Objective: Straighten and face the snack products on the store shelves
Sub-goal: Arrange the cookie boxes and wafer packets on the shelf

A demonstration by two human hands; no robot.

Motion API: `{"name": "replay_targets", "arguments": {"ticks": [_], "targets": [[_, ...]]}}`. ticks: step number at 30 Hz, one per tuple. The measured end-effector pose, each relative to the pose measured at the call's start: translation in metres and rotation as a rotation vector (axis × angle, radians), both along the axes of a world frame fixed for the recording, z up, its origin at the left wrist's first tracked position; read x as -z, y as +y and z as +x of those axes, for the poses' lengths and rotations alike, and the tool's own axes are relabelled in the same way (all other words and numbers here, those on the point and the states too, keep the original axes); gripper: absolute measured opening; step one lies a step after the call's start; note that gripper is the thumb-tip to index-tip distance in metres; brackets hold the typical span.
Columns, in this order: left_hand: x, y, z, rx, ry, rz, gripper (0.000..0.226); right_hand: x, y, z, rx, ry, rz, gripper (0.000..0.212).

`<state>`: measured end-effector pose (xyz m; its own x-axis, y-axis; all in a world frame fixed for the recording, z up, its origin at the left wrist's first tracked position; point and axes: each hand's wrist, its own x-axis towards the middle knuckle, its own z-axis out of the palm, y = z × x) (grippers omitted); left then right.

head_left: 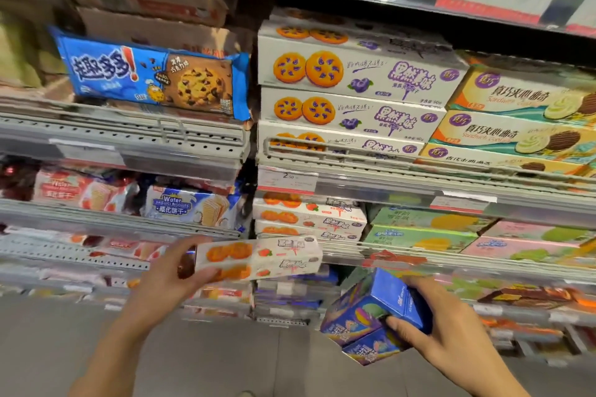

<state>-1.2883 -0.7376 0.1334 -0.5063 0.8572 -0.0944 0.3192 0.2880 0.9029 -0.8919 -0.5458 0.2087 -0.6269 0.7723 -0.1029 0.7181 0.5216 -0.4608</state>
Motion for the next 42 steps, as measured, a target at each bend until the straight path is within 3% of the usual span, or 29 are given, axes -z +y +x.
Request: {"name": "replay_targets", "arguments": {"ticks": [5,9,11,14,18,23,26,29,32,35,38,42], "targets": [[-0.053,-0.013,0.008,-0.107,-0.047,0.198,0.058,-0.006,-0.004,-0.003,-0.030,0.006,-0.020,0.071],[-0.064,0.015,0.020,-0.235,0.275,0.161,0.050,-0.005,-0.008,0.009,0.000,0.024,-0.053,0.061],[-0.067,0.032,0.025,-0.242,0.352,0.140,0.051,-0.001,-0.009,0.016,0.024,0.055,-0.061,0.062],[-0.071,0.052,0.026,-0.184,0.236,0.098,0.047,-0.001,-0.007,0.023,0.051,0.075,-0.056,0.070],[-0.075,0.073,0.021,-0.101,0.293,0.016,0.047,-0.004,-0.007,0.038,0.107,0.089,-0.050,0.076],[-0.068,0.093,0.019,-0.184,0.162,-0.023,0.041,-0.004,-0.012,0.058,0.158,0.126,-0.060,0.072],[-0.063,0.106,0.013,-0.288,0.193,-0.101,0.021,-0.007,-0.012,0.066,0.173,0.129,-0.058,0.073],[-0.062,0.119,0.016,-0.440,0.097,-0.066,0.024,-0.008,-0.012,0.071,0.187,0.127,-0.056,0.074],[-0.060,0.126,0.025,-0.520,0.048,-0.007,0.030,-0.011,-0.012,0.074,0.188,0.127,-0.053,0.059],[-0.053,0.133,0.026,-0.535,0.035,-0.005,0.034,-0.014,-0.012,0.072,0.183,0.105,-0.052,0.055],[-0.058,0.136,0.028,-0.527,0.059,-0.043,0.021,-0.013,-0.010,0.071,0.188,0.096,-0.049,0.069],[-0.058,0.137,0.031,-0.519,0.096,-0.028,0.031,-0.005,-0.011,0.069,0.184,0.105,-0.014,0.065]]}}
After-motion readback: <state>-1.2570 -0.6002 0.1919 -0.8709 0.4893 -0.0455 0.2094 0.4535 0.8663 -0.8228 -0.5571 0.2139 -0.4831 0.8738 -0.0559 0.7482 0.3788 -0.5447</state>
